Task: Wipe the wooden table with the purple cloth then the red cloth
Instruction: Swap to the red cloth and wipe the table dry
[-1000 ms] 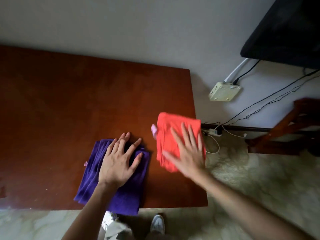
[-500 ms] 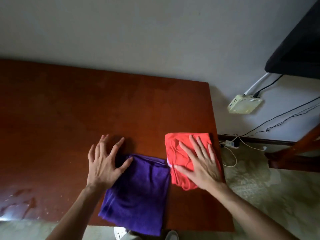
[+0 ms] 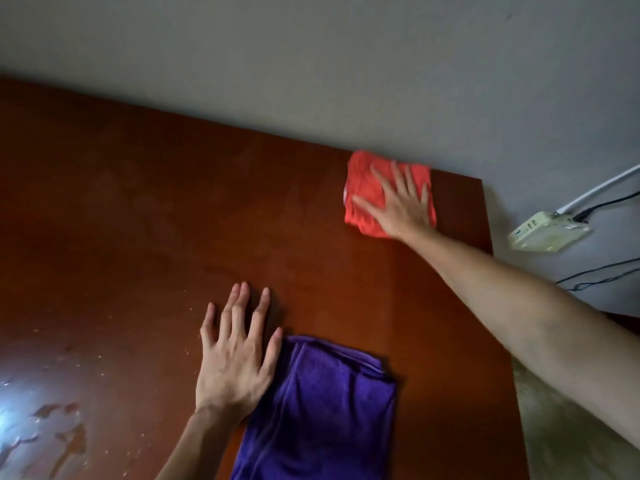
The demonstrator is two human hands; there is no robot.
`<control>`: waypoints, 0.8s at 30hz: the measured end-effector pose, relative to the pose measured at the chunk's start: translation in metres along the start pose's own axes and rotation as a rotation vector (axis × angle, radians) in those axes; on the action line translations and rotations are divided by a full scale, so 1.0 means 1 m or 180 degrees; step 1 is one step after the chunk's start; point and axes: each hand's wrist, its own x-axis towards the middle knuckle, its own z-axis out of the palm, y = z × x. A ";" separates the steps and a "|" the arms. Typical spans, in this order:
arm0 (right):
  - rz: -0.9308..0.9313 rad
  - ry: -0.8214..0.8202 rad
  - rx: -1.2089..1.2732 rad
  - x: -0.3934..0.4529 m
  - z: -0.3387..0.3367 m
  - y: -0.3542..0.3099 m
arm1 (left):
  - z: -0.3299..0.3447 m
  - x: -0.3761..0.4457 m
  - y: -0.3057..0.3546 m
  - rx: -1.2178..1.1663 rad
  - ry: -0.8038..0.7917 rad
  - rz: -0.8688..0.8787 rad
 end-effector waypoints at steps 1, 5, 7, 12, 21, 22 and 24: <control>0.0147 -0.0010 0.0052 0.018 0.000 -0.008 | 0.000 0.000 0.000 -0.0004 -0.0002 0.0034; 0.0236 -0.0090 0.0066 0.032 0.000 -0.021 | -0.001 0.000 -0.001 -0.0046 0.0019 0.0085; 0.0171 -0.0016 0.0060 0.012 0.002 -0.025 | -0.001 0.000 0.000 -0.0081 0.0018 0.0078; -0.0353 0.0069 -0.0008 -0.107 0.021 -0.051 | -0.003 -0.002 -0.003 -0.0449 0.0094 0.0052; -0.0594 0.0107 -0.0185 -0.206 0.045 -0.063 | -0.009 -0.003 -0.005 -0.0680 0.0001 0.0091; -0.0565 0.0083 -0.0148 -0.198 0.044 -0.063 | -0.009 -0.003 -0.005 -0.0658 -0.0010 0.0083; -0.0534 0.0076 -0.0042 -0.179 0.041 -0.064 | -0.008 -0.003 -0.004 -0.0651 0.0010 0.0050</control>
